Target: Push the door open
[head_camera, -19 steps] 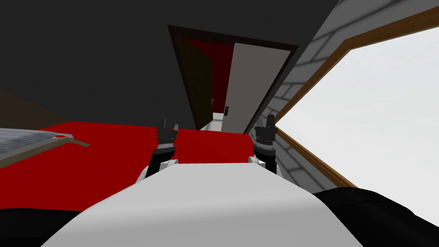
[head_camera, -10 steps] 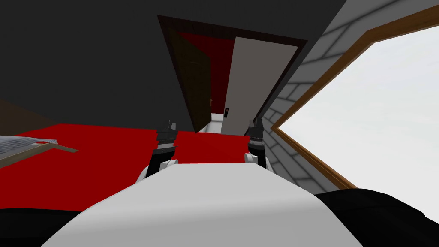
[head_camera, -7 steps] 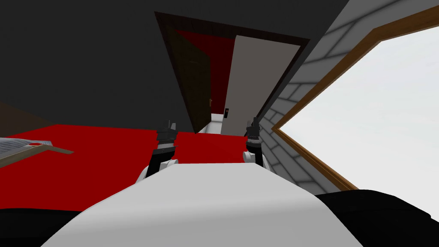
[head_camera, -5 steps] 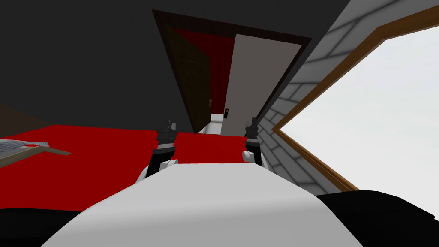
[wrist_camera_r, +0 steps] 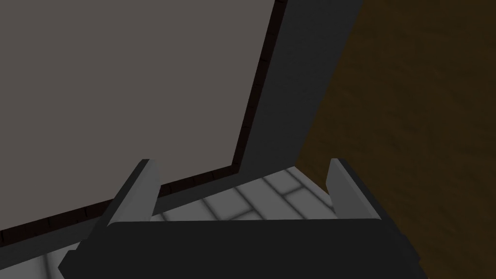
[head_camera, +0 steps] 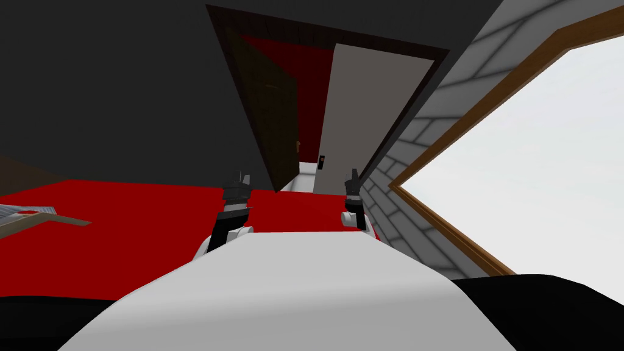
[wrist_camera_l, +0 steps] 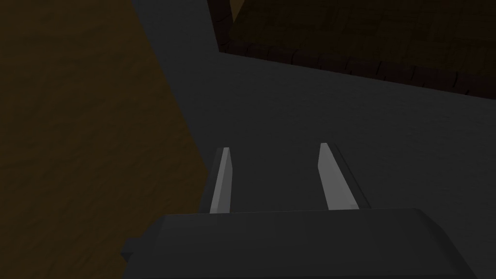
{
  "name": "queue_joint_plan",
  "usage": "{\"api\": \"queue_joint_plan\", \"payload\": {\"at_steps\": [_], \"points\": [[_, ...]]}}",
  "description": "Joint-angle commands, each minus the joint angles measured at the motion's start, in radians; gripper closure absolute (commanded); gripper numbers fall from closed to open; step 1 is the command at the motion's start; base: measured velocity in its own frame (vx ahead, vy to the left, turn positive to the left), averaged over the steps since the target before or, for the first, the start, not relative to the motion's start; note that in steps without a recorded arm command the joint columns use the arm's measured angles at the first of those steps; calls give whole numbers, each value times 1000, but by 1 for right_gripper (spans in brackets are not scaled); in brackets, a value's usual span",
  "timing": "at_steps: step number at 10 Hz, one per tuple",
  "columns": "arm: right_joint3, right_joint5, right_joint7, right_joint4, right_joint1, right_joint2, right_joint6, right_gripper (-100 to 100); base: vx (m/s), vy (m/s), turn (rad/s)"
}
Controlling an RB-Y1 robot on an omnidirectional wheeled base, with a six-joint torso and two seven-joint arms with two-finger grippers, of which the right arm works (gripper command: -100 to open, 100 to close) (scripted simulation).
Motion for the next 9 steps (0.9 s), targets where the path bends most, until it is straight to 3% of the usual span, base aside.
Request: {"api": "queue_joint_plan", "payload": {"at_steps": [1, 9], "points": [[-3, -5, 2, 31, -12, -3, 0, -100, 52, -4, -1], [-7, -53, 31, 258, -144, -2, 22, -100, 77, -11, -8]]}}
